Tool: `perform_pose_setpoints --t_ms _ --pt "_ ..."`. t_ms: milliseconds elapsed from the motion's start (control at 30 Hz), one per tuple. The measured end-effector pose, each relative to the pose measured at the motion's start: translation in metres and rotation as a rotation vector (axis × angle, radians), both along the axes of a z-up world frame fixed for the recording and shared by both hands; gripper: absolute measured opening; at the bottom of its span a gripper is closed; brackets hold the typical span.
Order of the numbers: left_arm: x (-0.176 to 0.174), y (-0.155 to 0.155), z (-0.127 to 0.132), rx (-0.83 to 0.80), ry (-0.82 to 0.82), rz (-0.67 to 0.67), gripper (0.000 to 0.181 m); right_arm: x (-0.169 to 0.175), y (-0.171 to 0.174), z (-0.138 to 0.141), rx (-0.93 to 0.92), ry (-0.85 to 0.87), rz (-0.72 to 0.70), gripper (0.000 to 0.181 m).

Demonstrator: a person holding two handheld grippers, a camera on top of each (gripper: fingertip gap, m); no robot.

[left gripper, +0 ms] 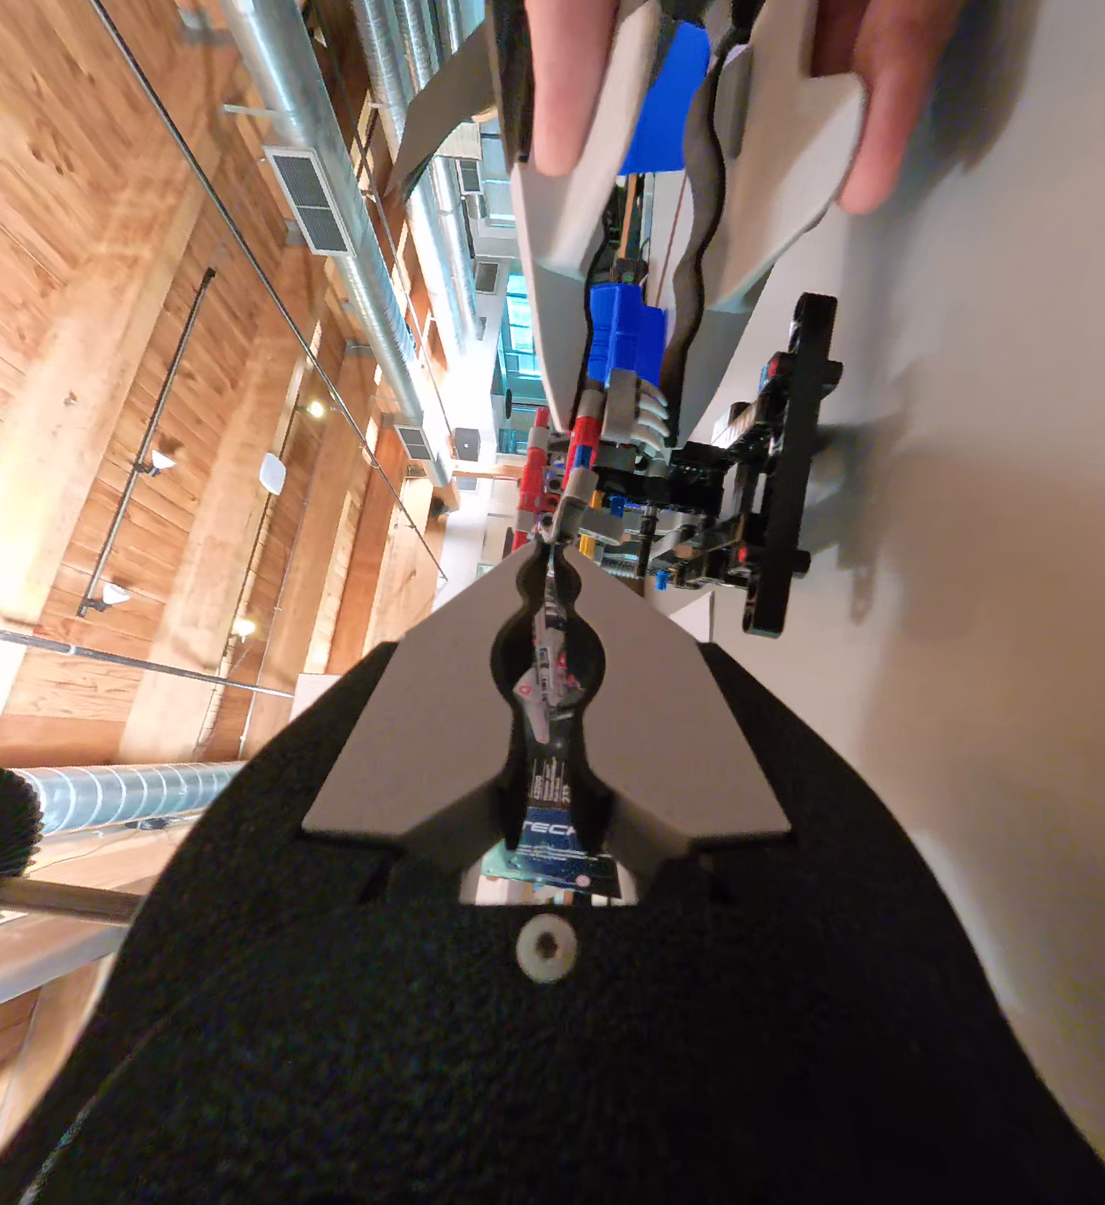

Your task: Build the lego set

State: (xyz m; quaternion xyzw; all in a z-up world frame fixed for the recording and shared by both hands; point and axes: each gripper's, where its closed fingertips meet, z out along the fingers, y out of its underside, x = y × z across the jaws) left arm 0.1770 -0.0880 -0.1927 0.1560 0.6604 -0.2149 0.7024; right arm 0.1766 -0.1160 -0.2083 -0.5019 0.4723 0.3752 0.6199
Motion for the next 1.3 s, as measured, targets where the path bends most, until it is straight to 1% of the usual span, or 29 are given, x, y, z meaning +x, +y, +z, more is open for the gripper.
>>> perform_pose_setpoints --t_ms 33,67,333,467,633,800,1000,1100,1200,1300 --pt "0.0 0.0 0.0 -0.008 0.008 0.002 0.0 0.0 0.0 0.0 -0.003 -0.002 0.0 0.03" --pt "0.001 0.001 -0.001 -0.014 0.016 0.006 0.0 0.0 0.0 0.0 -0.004 -0.002 0.0 0.027" --pt "0.002 0.001 -0.001 -0.042 0.057 0.062 0.0 0.0 0.0 -0.001 -0.008 -0.002 -0.003 0.027" --pt "0.002 0.001 -0.001 -0.027 0.049 0.086 0.0 0.0 0.001 -0.001 -0.014 -0.005 -0.002 0.027" --pt "0.001 0.002 -0.001 0.013 -0.006 0.114 0.0 0.0 0.001 -0.002 -0.013 0.0 0.001 0.027" --pt "0.002 0.003 0.002 -0.08 0.058 0.113 0.0 0.0 0.001 -0.002 -0.01 0.0 -0.001 0.027" --pt "0.0 0.002 0.006 -0.006 -0.036 0.123 0.0 0.0 0.001 -0.001 -0.004 0.005 0.004 0.027" --pt "-0.003 0.005 0.014 -0.025 -0.063 0.134 0.0 0.0 0.001 -0.001 -0.001 0.003 0.005 0.027" --pt "-0.001 0.009 0.014 -0.095 -0.007 0.129 0.0 0.0 0.001 0.0 0.004 0.007 0.006 0.028" --pt "0.0 0.005 0.009 -0.151 0.074 0.073 0.0 0.0 0.001 0.0 0.005 0.006 0.005 0.03"
